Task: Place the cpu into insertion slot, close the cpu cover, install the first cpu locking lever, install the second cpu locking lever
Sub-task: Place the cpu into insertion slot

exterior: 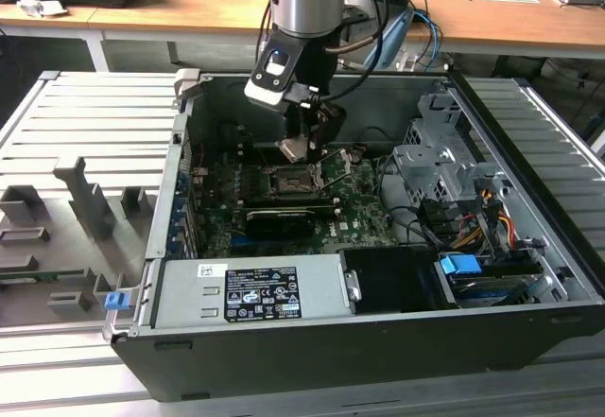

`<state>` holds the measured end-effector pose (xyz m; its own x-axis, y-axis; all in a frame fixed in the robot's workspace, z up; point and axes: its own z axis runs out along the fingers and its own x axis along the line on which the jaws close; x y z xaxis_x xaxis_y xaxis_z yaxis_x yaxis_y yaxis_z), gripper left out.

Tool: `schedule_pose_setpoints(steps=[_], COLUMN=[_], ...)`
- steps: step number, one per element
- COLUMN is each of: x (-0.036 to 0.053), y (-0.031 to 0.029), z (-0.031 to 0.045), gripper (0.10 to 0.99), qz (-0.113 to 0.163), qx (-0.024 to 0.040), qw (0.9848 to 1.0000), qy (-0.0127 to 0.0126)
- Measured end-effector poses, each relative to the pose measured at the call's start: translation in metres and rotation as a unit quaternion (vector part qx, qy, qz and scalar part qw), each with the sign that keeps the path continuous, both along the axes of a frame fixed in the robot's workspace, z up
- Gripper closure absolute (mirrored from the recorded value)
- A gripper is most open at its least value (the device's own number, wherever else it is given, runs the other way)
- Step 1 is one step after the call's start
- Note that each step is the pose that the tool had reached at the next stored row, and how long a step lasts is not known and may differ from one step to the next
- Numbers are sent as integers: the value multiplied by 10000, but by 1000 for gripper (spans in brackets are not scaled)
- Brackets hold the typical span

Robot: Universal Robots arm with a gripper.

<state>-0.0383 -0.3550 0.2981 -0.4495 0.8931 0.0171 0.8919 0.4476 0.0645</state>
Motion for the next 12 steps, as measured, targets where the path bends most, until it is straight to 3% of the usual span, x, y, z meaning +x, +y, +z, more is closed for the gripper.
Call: schedule_pose_setpoints(steps=[2, 5, 7, 10, 12], x=[0, 1, 0, 0, 0], y=[0, 0, 0, 0, 0], z=[-50, -116, -134, -229, -269], gripper=[557, 557, 557, 557, 557], qz=[-255, -698, -855, -1294, -1445], qx=[0, 0, 1, -1, -1], qw=[9997, 9976, 9963, 9916, 9895], qy=[16, 30, 32, 36, 43])
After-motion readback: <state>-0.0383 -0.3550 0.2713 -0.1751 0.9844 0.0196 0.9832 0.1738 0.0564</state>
